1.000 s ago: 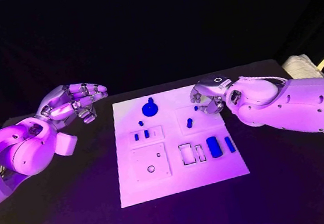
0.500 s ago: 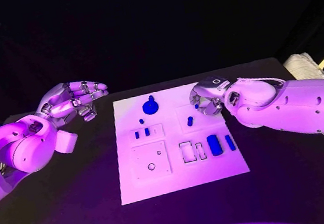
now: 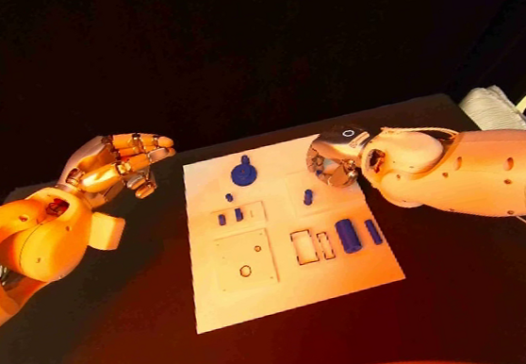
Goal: Assemble the parts on the task board
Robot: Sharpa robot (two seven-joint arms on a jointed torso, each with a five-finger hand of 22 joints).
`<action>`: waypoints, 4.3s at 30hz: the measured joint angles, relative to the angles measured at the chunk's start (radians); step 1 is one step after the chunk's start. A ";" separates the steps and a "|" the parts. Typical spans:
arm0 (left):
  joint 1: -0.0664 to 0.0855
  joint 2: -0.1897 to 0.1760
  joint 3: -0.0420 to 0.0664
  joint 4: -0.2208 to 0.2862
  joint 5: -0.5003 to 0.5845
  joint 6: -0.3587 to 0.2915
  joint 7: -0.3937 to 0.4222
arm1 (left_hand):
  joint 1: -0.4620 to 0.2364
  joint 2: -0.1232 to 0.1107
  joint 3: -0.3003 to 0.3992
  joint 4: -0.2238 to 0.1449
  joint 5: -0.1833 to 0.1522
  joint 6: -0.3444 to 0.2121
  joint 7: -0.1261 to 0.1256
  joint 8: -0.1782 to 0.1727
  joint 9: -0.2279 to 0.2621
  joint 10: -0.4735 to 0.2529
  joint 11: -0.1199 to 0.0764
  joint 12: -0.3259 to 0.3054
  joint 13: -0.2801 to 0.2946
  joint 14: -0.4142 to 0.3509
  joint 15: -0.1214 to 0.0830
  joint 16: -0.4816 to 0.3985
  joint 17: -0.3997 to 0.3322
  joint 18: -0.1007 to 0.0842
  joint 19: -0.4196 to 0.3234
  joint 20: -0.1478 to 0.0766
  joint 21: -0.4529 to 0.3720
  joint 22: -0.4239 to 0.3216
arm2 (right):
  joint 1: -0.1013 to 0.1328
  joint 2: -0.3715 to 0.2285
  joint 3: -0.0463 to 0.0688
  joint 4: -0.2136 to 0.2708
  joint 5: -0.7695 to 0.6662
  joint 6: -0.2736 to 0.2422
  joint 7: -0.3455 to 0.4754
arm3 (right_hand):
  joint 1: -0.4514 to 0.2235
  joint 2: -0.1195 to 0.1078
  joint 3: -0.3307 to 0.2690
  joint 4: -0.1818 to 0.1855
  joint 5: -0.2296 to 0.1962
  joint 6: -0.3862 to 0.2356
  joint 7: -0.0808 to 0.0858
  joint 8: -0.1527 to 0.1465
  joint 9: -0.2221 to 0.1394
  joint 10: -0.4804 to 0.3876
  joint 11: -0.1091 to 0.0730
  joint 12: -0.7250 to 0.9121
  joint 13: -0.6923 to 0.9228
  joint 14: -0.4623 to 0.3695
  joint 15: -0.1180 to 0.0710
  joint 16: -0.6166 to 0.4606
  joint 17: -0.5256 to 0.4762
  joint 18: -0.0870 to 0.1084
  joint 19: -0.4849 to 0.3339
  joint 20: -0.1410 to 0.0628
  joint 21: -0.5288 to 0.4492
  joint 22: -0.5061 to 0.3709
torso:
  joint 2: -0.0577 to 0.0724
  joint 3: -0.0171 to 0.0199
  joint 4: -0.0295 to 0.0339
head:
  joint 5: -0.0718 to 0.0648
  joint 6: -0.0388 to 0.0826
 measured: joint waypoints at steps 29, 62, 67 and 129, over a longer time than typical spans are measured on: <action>0.000 -0.002 0.001 0.000 0.000 0.000 -0.006 | 0.004 0.004 0.000 0.000 0.000 0.000 0.000 0.000 0.000 0.000 0.000 0.000 -0.002 0.004 0.004 0.004 0.009 0.000 0.004 0.004 -0.001 0.002 | -0.015 -0.011 -0.001 0.021 -0.010 -0.039 -0.027 | 0.014 0.060 0.031 -0.024 -0.044 0.043 -0.018 0.035 0.039 0.051 0.012 -0.016 -0.004 0.000 -0.022 0.022 0.000 -0.016 0.000 -0.015 0.053 0.001 | -0.003 0.0001 -0.0023 | 0.000 -0.009; 0.000 0.024 0.001 -0.027 0.006 -0.001 -0.008 | 0.004 0.004 0.000 0.000 0.000 -0.007 0.000 0.000 0.000 -0.003 0.004 -0.005 -0.003 0.004 0.004 0.004 0.002 0.000 0.003 0.004 -0.001 -0.003 | 0.004 -0.076 0.018 0.289 0.137 -0.197 0.043 | 0.018 0.064 0.034 -0.026 -0.057 0.043 -0.018 0.035 0.041 0.052 0.012 -0.027 -0.007 0.000 -0.021 0.022 0.000 -0.016 0.000 -0.015 0.060 0.000 | -0.003 -0.0010 -0.0028 | 0.036 0.007; 0.000 0.037 0.001 -0.027 0.008 -0.001 -0.008 | 0.004 0.004 0.000 0.000 0.000 -0.007 0.000 0.000 0.000 -0.003 0.004 -0.005 -0.003 0.004 0.004 0.004 0.000 0.000 0.003 0.004 -0.001 -0.004 | -0.013 -0.037 0.017 0.313 0.136 -0.198 0.049 | 0.019 0.065 0.034 -0.026 -0.058 0.043 -0.018 0.034 0.042 0.052 0.013 -0.029 -0.007 0.000 -0.021 0.022 0.000 -0.016 0.000 -0.015 0.060 0.000 | -0.004 -0.0020 -0.0009 | 0.070 -0.001; 0.000 0.064 0.001 -0.034 0.018 0.000 -0.013 | 0.004 0.004 -0.007 0.007 0.000 -0.007 0.000 0.000 0.000 -0.003 0.003 -0.005 -0.005 0.004 0.004 0.004 -0.001 0.000 0.003 0.004 -0.001 -0.004 | -0.114 0.084 -0.005 0.271 -0.008 -0.101 -0.009 | 0.015 0.061 0.035 -0.030 -0.049 0.044 -0.016 0.035 0.044 0.052 0.013 -0.033 -0.008 0.000 -0.021 0.022 0.000 -0.016 0.000 -0.014 0.056 0.000 | -0.004 -0.0063 0.0030 | 0.148 -0.065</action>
